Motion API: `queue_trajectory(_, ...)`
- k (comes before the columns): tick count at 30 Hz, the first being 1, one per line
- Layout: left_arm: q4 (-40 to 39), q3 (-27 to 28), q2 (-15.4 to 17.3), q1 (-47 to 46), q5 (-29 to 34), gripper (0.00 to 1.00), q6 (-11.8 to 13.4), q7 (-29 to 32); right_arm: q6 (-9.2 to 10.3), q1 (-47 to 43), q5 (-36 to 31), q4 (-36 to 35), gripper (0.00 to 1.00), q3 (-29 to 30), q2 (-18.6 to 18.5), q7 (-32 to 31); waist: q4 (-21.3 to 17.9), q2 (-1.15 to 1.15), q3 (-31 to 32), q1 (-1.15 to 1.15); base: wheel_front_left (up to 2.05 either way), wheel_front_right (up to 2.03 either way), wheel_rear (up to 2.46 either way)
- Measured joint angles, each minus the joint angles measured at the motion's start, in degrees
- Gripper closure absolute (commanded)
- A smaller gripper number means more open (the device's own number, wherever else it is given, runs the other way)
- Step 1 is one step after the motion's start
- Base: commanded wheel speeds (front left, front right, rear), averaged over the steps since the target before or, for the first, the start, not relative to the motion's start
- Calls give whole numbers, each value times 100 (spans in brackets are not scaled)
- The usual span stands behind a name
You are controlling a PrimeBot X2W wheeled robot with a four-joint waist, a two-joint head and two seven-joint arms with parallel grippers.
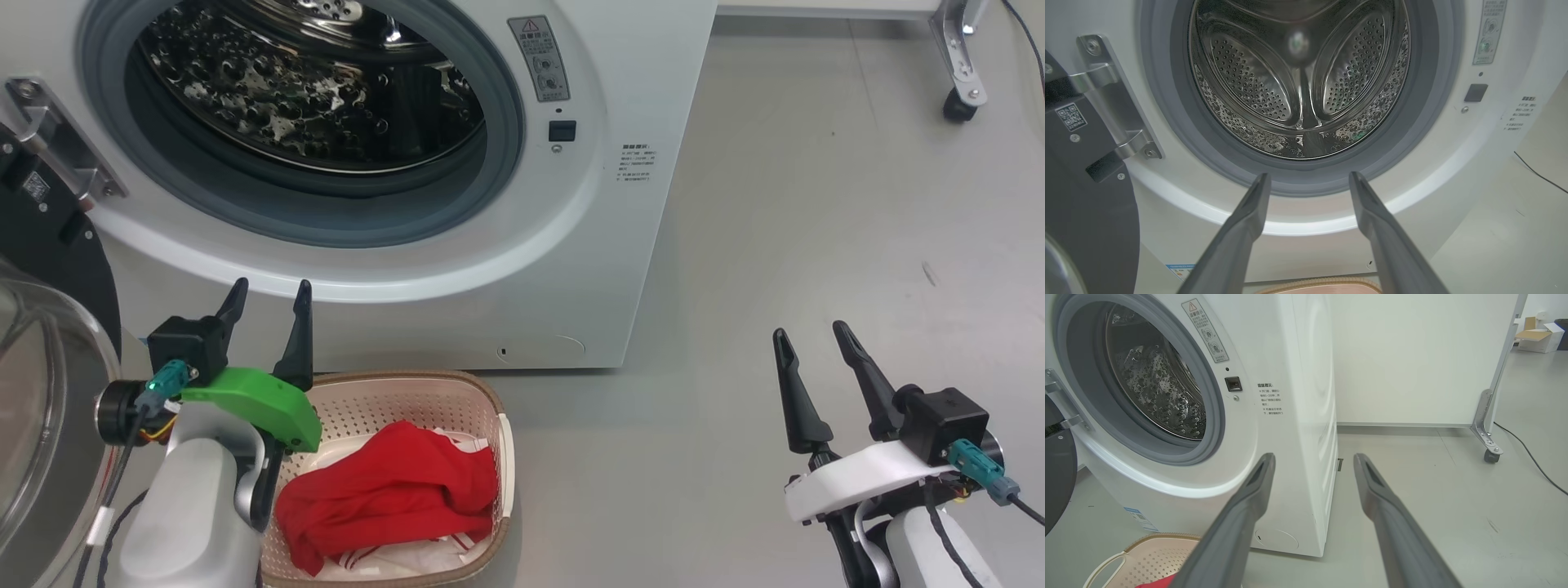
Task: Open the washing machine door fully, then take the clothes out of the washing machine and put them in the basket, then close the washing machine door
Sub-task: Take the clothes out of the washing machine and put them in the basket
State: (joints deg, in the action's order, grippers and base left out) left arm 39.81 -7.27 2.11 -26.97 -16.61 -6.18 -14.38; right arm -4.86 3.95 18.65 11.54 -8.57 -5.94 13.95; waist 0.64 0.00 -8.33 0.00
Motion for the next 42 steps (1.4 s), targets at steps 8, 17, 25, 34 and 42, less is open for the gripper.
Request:
queue_trajectory(8,-676,81,-3,692,13,0,-1,-7,11,-206,1,-13,0,41,5,5,144,0,335,0,0,0,0)
queue_trajectory(17,-1217,-2,-3,1302,57,0,-11,-7,53,-371,48,-99,0,84,13,5,257,0,558,0,0,0,0)
queue_trajectory(25,-1661,-88,-2,1733,100,0,-15,-7,102,-450,48,-215,0,110,16,7,231,0,662,0,0,0,0)
queue_trajectory(34,-1974,-199,-1,1976,102,0,-18,-7,147,-491,48,-301,0,122,20,7,199,0,644,0,0,0,0)
queue_trajectory(42,-2191,-213,0,2120,101,0,-18,-7,148,-559,48,-332,0,121,34,8,172,0,622,0,0,0,0)
